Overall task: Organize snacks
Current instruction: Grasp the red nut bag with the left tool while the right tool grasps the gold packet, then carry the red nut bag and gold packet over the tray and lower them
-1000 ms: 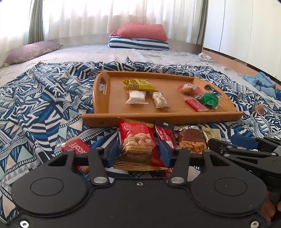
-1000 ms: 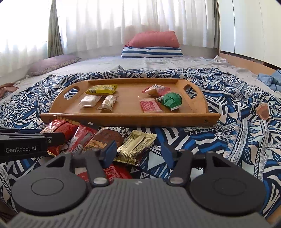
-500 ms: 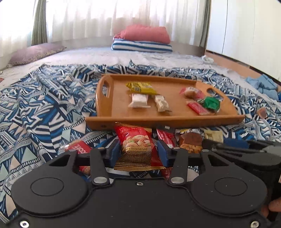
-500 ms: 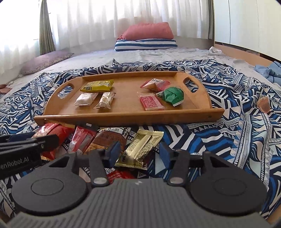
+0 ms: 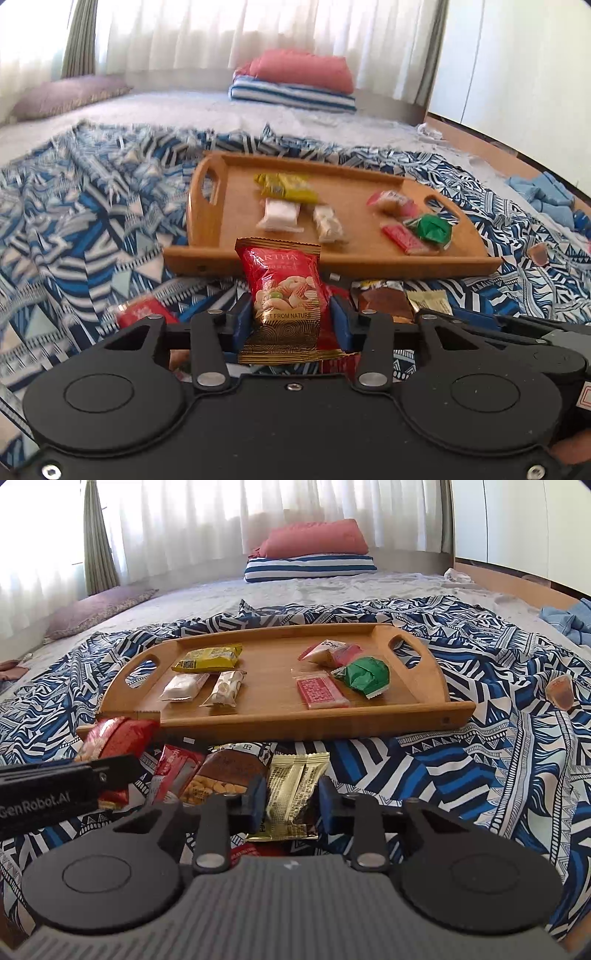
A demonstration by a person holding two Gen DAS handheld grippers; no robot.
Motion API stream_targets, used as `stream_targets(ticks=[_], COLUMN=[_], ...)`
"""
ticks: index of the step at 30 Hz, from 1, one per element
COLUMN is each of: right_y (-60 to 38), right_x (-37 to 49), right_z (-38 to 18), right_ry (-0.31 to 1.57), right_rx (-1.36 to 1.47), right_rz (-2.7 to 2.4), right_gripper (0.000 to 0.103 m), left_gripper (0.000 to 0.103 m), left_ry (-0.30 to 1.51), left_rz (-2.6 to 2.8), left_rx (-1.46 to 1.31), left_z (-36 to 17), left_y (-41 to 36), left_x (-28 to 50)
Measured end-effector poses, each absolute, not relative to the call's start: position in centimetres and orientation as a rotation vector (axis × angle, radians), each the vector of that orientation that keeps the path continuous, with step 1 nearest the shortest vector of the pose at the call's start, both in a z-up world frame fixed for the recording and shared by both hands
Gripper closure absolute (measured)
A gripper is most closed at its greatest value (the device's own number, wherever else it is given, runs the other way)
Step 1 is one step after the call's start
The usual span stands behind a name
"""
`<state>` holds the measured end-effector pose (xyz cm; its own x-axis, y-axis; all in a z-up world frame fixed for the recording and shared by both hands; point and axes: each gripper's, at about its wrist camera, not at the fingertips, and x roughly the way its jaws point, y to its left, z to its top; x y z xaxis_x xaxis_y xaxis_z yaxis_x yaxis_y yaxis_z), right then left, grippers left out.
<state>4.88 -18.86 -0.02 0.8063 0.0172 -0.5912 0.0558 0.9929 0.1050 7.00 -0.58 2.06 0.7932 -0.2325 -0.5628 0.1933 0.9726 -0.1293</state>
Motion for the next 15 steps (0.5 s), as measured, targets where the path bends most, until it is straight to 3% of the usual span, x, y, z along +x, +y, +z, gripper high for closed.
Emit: stream_targets(ticks=[15], right_y=[-20.2], right_x=[4.2], right_z=[1.9], right_ry=[0.573], right_rx=[0.106], right_rz=[-0.046], right_gripper=[0.070], left_gripper=[0.061], left_ry=[0.622], left_rz=[-0.204], left_rx=[-0.094], left_z=[3.3], left_y=[-0.2], left_x=[7.3])
